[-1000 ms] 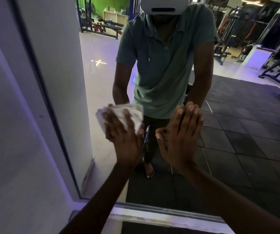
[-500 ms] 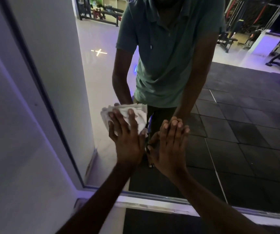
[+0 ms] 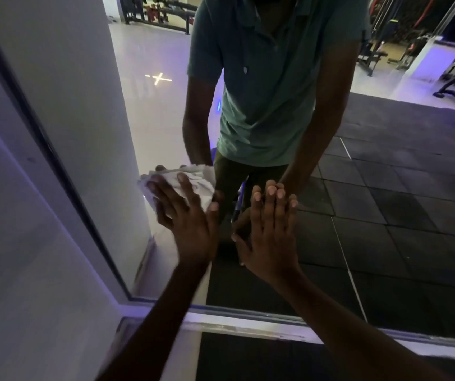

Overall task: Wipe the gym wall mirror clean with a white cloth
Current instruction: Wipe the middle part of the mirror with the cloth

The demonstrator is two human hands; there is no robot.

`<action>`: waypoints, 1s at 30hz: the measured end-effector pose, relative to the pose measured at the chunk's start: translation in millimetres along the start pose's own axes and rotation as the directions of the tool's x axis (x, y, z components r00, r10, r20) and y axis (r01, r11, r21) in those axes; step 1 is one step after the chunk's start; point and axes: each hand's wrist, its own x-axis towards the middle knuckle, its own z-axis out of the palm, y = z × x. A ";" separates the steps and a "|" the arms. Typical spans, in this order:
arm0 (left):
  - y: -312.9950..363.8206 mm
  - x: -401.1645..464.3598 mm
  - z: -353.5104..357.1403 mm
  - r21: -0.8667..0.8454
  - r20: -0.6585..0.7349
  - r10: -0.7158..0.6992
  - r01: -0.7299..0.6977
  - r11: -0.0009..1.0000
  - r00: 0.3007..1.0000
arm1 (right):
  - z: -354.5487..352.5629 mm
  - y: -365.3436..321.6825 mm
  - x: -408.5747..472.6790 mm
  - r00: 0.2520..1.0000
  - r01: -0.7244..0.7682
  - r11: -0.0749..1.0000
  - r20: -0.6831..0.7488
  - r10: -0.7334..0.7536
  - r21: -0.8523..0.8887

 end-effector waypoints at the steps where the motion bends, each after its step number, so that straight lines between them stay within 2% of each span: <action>1: -15.4 1.3 -5.6 0.059 0.011 0.085 -0.085 0.995 0.996 | -5.4 10.6 -3.4 1.000 0.026 1.000 0.006 -0.026 0.004; 3: -44.6 10.9 -21.9 0.099 -0.037 0.113 -0.109 0.989 0.993 | -15.3 28.4 -8.6 1.000 0.000 1.000 -0.016 0.001 0.023; 5: -39.6 19.4 -26.2 -0.021 -0.138 -0.024 0.021 1.000 0.990 | -27.6 51.5 -16.4 0.993 -0.102 0.995 -0.050 0.102 0.006; 7: -8.4 23.3 -14.3 -0.110 -0.208 -0.191 0.171 0.979 0.959 | -37.3 74.2 -25.6 0.985 -0.164 0.986 -0.067 0.162 -0.032; 9: 41.5 16.1 5.9 -0.137 -0.199 -0.289 0.265 0.955 0.936 | -46.6 96.2 -37.1 0.979 -0.198 0.978 -0.062 0.194 -0.061; 11: 94.3 -8.2 21.6 -0.068 -0.082 -0.216 0.211 0.975 0.973 | -53.0 115.6 -49.1 0.969 -0.244 0.967 -0.051 0.241 -0.071; 13: 122.0 -40.8 30.6 0.029 0.092 -0.001 -0.002 1.000 0.996 | -59.7 136.3 -57.4 0.948 -0.317 0.947 -0.038 0.315 -0.056; 15: 100.0 -43.5 28.4 0.069 0.158 0.208 -0.221 0.973 0.965 | -63.7 154.9 -62.5 0.948 -0.318 0.944 -0.006 0.319 -0.089; 16: 79.1 -36.3 22.2 0.113 0.154 0.260 -0.278 0.954 0.953 | -64.1 161.9 -64.9 0.957 -0.284 0.952 0.020 0.288 -0.115; 17: 58.6 -27.2 14.8 0.156 0.117 0.246 -0.262 0.952 0.962 | -64.6 166.1 -66.4 0.965 -0.249 0.959 0.047 0.257 -0.132; 19: 34.9 -9.5 3.7 0.164 -0.027 0.068 -0.062 0.984 0.997 | -61.8 167.3 -67.2 0.966 -0.236 0.962 0.073 0.247 -0.136; 21: 45.0 0.6 8.8 0.104 -0.163 -0.157 0.175 0.979 0.974 | -55.2 163.1 -65.4 0.963 -0.249 0.958 0.066 0.260 -0.140; 23: 89.2 -1.7 23.8 -0.029 -0.189 -0.322 0.322 0.946 0.928 | -49.0 161.4 -63.7 0.960 -0.265 0.949 0.043 0.276 -0.173; 24: 115.3 -9.9 31.8 -0.059 -0.153 -0.335 0.329 0.942 0.930 | -47.2 161.3 -64.4 0.958 -0.273 0.945 0.034 0.283 -0.177; 25: 138.1 -23.7 39.9 -0.051 -0.089 -0.277 0.274 0.960 0.957 | -45.7 160.8 -65.9 0.958 -0.276 0.947 0.030 0.284 -0.167; 27: 167.7 -60.5 54.7 0.040 0.115 -0.007 0.002 0.999 0.993 | -43.4 161.8 -67.5 0.963 -0.268 0.956 0.003 0.270 -0.121; 28: 171.4 -71.0 60.8 0.060 0.192 0.151 -0.166 0.984 0.970 | -43.8 164.1 -67.5 0.965 -0.261 0.959 -0.007 0.262 -0.111; 30: 156.7 -66.1 67.9 0.038 0.202 0.371 -0.386 0.922 0.906 | -45.4 173.0 -71.1 0.976 -0.216 0.967 0.008 0.219 -0.135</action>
